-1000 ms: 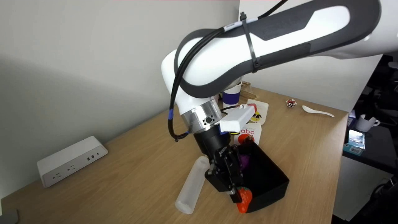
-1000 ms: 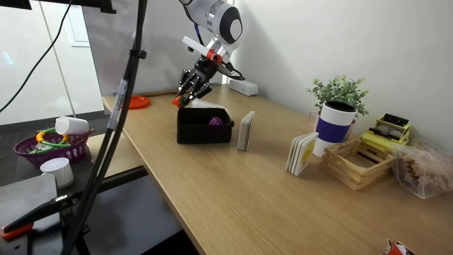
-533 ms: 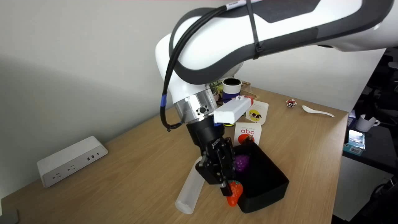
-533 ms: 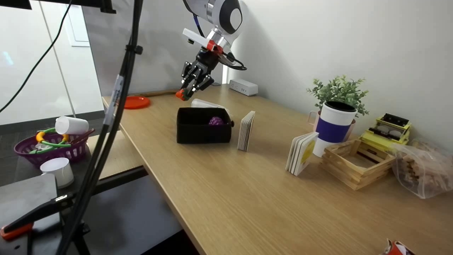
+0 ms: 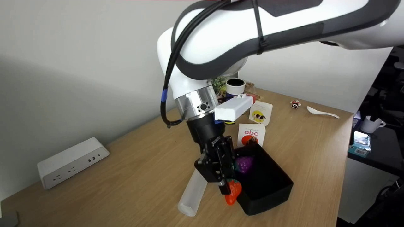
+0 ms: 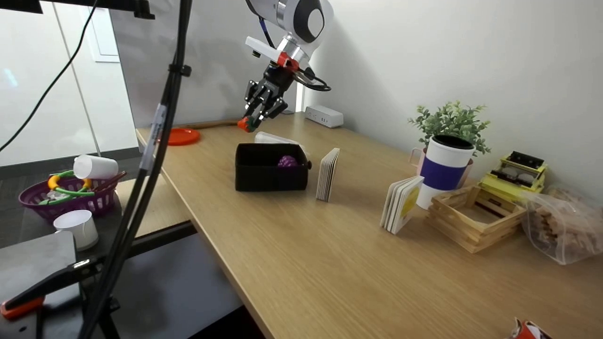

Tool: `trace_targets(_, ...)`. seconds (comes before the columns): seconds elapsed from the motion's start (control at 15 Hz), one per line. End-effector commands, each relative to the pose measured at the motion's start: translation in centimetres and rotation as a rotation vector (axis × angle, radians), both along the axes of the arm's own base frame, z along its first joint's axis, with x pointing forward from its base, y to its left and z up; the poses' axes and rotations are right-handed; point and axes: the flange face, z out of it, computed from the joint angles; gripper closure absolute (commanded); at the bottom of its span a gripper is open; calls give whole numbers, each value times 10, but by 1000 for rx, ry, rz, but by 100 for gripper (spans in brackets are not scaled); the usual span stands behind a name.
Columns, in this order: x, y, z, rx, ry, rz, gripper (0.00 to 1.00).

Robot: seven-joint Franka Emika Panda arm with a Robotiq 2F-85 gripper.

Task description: Take the strawberry and grapes out of the black box

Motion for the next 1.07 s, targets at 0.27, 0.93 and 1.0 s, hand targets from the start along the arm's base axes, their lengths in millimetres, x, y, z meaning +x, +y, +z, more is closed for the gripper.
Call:
trace_targets(0.27,3,-4,-24,-7,13,-21,14)
trace_targets(0.93,15,-19,-27,-144,-82,-104,0)
trace_targets(1.0,18,-23,-27,-162,-103,-123,0)
